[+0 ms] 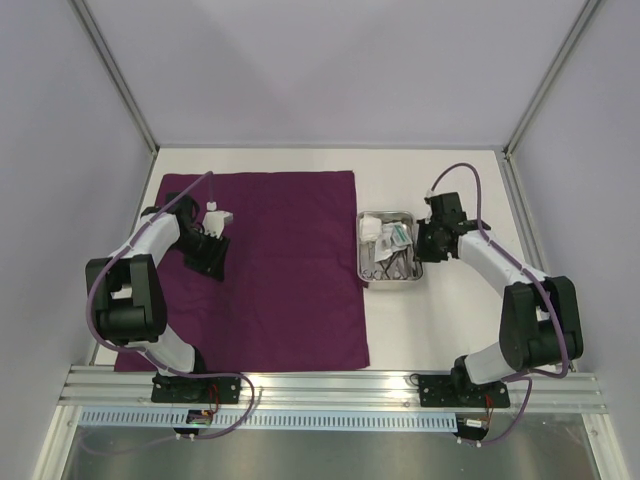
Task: Prepare the surgical pack
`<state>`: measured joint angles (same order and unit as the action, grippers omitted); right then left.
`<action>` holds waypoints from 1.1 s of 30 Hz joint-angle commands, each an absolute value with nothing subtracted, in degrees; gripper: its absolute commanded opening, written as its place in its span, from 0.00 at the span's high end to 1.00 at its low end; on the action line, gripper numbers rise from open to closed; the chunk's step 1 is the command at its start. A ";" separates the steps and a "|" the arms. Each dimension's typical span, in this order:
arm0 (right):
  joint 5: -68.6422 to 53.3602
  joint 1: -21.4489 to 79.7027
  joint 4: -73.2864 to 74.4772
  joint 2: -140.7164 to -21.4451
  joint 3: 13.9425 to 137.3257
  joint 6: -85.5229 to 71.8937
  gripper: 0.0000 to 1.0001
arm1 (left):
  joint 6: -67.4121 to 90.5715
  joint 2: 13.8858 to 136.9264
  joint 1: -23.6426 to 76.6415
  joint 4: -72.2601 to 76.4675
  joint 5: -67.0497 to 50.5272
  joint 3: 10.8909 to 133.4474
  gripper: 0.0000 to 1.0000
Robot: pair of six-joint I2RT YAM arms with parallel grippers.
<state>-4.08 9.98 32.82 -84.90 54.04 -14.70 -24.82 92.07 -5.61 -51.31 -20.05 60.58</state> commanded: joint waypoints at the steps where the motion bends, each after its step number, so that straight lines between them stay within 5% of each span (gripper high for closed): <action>1: -6.33 10.81 21.28 -82.79 54.67 -19.50 0.99 | -25.31 91.93 -5.63 -51.59 -21.36 62.40 0.43; 21: 4.30 26.54 14.41 -86.31 53.79 -31.10 0.99 | -23.91 95.62 -5.54 -48.61 -18.55 62.23 0.43; 33: 15.28 41.30 13.27 -88.06 50.80 -55.36 1.00 | -23.38 97.82 -5.54 -46.76 -17.14 61.70 0.44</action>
